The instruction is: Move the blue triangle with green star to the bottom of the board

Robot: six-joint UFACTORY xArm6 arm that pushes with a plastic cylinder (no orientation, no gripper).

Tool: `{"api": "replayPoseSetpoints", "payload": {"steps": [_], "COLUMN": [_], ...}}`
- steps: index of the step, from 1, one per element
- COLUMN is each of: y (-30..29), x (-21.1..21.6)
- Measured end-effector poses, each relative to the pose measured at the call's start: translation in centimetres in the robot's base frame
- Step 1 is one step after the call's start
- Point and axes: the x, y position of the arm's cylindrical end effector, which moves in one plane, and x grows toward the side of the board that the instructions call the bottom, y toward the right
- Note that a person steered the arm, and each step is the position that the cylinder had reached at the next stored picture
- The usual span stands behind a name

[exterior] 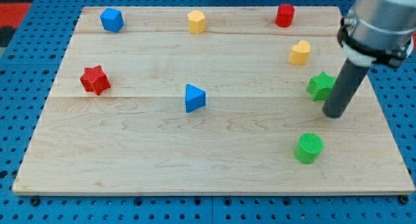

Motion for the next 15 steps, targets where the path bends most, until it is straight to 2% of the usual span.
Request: {"api": "replayPoseSetpoints", "payload": {"steps": [1, 2, 3, 5, 6, 8, 10, 11, 13, 14, 15], "y": [3.2, 3.0, -0.8, -1.4, 1.9, -3.3, -2.4, -4.2, -10.0, -16.2, -16.1], "x": [-2.9, -2.5, 0.7, 1.1, -3.5, -6.9, -11.6, -13.8, -2.4, 0.3, -1.6]}}
